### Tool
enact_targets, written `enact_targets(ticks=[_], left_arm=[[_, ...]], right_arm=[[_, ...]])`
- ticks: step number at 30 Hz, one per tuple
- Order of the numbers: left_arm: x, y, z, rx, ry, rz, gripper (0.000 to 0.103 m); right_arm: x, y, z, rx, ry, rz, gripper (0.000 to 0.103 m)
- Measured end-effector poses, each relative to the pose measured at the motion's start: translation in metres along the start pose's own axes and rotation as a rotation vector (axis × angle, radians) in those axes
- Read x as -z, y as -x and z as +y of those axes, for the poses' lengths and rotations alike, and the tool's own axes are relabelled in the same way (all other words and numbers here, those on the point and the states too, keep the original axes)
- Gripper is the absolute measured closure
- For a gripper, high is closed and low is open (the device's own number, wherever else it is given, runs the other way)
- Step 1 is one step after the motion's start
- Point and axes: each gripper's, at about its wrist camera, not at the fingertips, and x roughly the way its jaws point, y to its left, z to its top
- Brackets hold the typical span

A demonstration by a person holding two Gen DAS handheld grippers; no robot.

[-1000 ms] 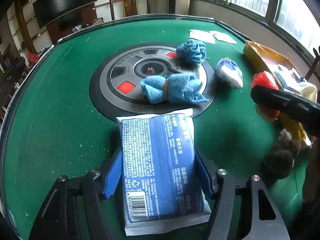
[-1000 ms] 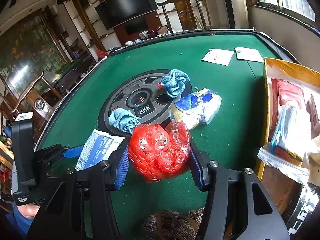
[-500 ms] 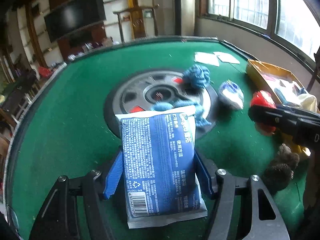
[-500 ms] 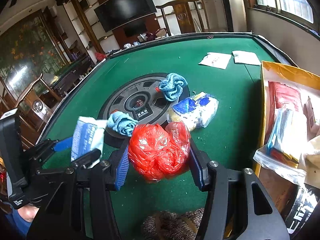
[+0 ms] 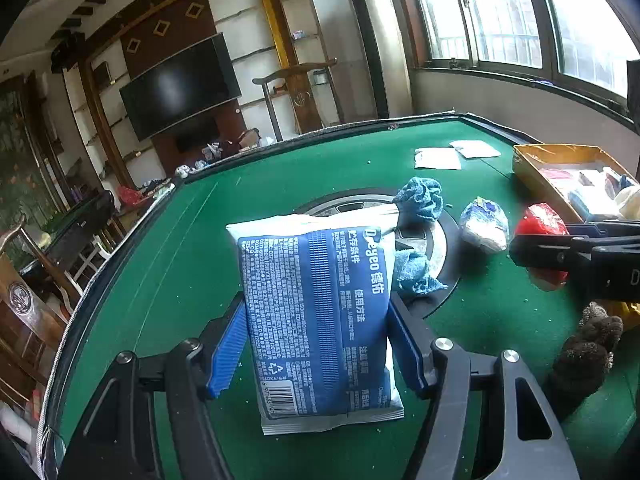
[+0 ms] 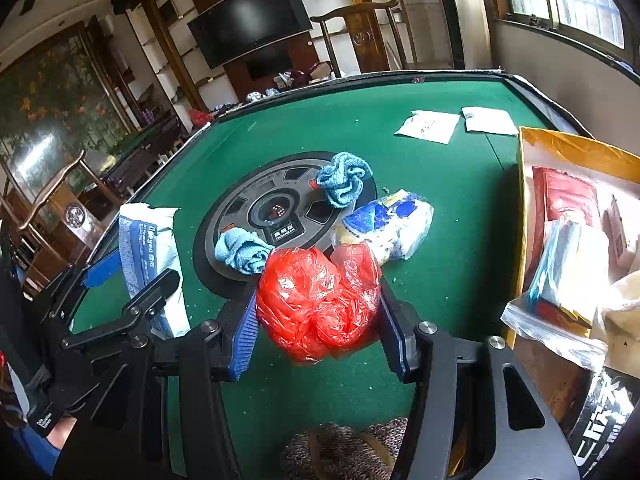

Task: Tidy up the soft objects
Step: 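Lift both bags, carry them into the box and open both grippers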

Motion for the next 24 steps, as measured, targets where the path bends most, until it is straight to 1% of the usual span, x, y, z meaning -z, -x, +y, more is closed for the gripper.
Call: enact_targets(ticks=[13, 17, 19, 21, 24], left_arm=[[0.0, 0.005, -0.006, -0.053, -0.024, -0.05, 0.037], [-0.001, 0.008, -0.009, -0.057, -0.021, -0.062, 0.037], [-0.003, 0.012, -0.01, -0.034, -0.004, -0.062, 0.037], [-0.007, 0.021, -0.015, 0.012, 0.008, -0.073, 0.037], [-0.018, 0.038, -0.037, 0.078, -0.028, -0.117, 0.037]], right_arm=[[-0.001, 0.005, -0.004, 0.011, -0.015, -0.022, 0.05], [-0.005, 0.014, -0.008, 0.025, -0.021, -0.053, 0.05], [-0.009, 0.023, -0.014, 0.04, -0.028, -0.082, 0.05], [-0.015, 0.036, -0.024, 0.07, -0.044, -0.124, 0.05], [-0.022, 0.06, -0.051, 0.119, -0.106, -0.19, 0.05]])
